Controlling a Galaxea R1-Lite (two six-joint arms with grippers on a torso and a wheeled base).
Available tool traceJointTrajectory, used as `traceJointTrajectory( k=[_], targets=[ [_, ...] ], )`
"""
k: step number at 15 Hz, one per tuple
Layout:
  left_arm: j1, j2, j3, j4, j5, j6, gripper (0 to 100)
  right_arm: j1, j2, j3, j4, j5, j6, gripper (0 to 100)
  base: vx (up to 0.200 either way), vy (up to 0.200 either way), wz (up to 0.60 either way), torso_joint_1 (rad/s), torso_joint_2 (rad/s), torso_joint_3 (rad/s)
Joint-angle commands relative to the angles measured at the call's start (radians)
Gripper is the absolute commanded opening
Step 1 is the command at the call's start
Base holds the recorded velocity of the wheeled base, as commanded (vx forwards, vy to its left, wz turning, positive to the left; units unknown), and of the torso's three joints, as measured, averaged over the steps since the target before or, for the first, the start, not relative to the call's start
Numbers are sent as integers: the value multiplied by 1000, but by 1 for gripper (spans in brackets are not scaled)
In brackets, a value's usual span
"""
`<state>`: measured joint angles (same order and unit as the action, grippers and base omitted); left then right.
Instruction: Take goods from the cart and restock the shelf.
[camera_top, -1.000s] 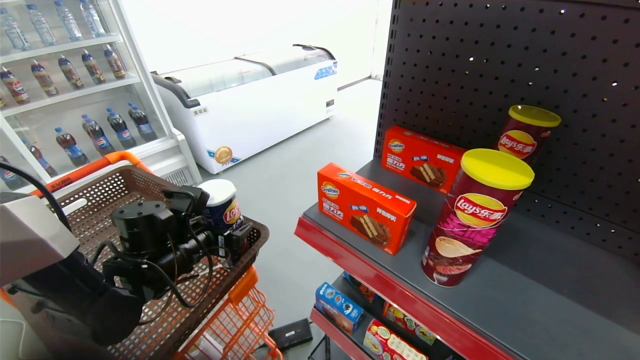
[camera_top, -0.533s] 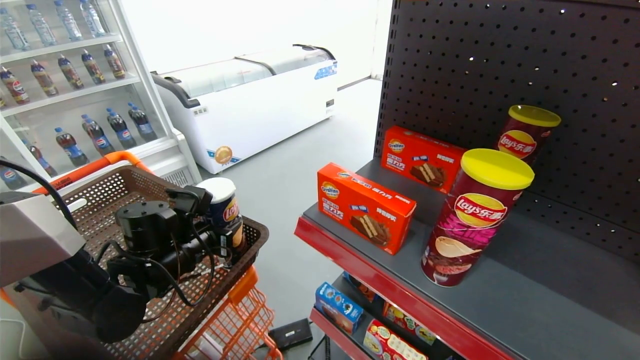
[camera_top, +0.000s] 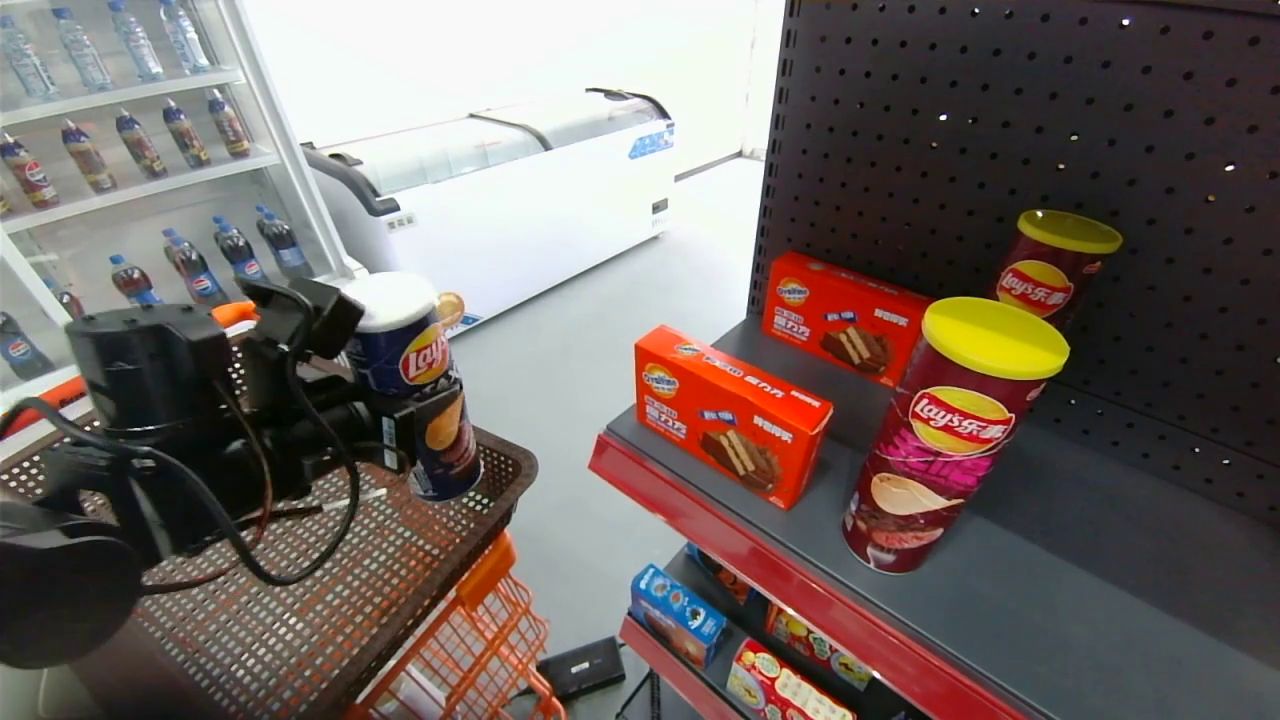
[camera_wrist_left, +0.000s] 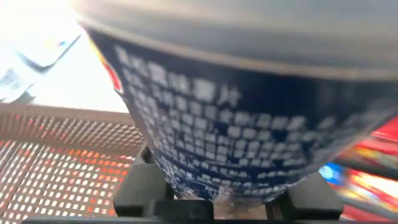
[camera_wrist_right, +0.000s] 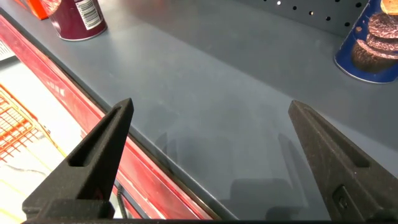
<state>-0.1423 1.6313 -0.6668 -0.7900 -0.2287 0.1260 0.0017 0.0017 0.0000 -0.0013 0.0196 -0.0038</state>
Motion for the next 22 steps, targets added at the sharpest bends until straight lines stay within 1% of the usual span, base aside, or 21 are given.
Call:
traceJointTrajectory(
  k=[1,3,4,5,6,8,9,10,11,12,13,14,15,16,17,19,21,22],
  targets=[
    [-8,-269,-31,195,-116,-42,0,1,1,0,0,0,-1,100,0,0,0,0,0,0],
    [-31,-341,-17,210,-124,-94,0,0,1,0,0,0,-1,100,0,0,0,0,0,0],
    [-66,-378,-13,213,-124,-114,0,0,1,0,0,0,-1,100,0,0,0,0,0,0],
    [-128,-429,-7,232,-124,-138,0,1,1,0,0,0,-1,100,0,0,0,0,0,0],
    [-134,-455,-5,267,-124,-140,0,0,1,0,0,0,-1,100,0,0,0,0,0,0],
    [-140,-467,3,284,-124,-138,0,0,1,0,0,0,-1,100,0,0,0,0,0,0],
    [-174,-470,21,281,-142,-137,0,0,1,0,0,0,-1,100,0,0,0,0,0,0],
    [-223,-473,41,281,-158,-141,0,0,1,0,0,0,-1,100,0,0,0,0,0,0],
    [-244,-484,64,276,-164,-152,0,0,1,0,0,0,-1,100,0,0,0,0,0,0],
    [-253,-507,82,279,-195,-164,0,1,1,0,0,0,-1,100,0,0,0,0,0,0],
    [-258,-511,115,275,-235,-161,0,0,1,0,0,0,-1,100,0,0,0,0,0,0],
    [-260,-515,131,272,-244,-161,0,1,1,0,0,0,-1,100,0,0,0,0,0,0],
    [-266,-519,181,267,-267,-161,0,1,1,0,0,0,-1,100,0,0,0,0,0,0],
    [-278,-522,190,262,-302,-163,0,0,1,0,0,0,-1,100,0,0,0,0,0,0],
    [-286,-522,188,261,-324,-164,0,1,1,0,0,0,-1,100,0,0,0,0,0,0],
    [-307,-478,147,264,-393,-166,0,1,1,0,0,0,-1,100,0,0,0,0,0,0],
    [-319,-409,101,262,-405,-163,0,1,1,0,0,0,-1,100,0,0,0,0,0,0],
    [-319,-398,95,262,-405,-163,0,0,1,0,0,0,-1,100,0,0,0,0,0,0]
  ],
)
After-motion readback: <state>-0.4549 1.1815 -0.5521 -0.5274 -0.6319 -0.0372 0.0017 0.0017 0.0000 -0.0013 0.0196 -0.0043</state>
